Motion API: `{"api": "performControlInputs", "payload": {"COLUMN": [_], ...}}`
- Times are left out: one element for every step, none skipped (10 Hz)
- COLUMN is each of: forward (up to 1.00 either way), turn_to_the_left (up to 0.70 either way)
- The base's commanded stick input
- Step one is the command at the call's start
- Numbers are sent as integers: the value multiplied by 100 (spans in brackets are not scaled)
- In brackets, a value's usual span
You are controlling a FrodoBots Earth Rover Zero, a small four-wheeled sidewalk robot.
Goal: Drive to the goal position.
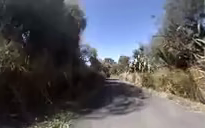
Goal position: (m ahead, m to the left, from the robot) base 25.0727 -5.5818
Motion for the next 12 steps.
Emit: {"api": "performControlInputs", "payload": {"forward": [85,85,85,85,85,85,85,85,85,85,85,85], "turn_to_the_left": [-9,0,0,0,0,0,0,0,0,0,0,0]}}
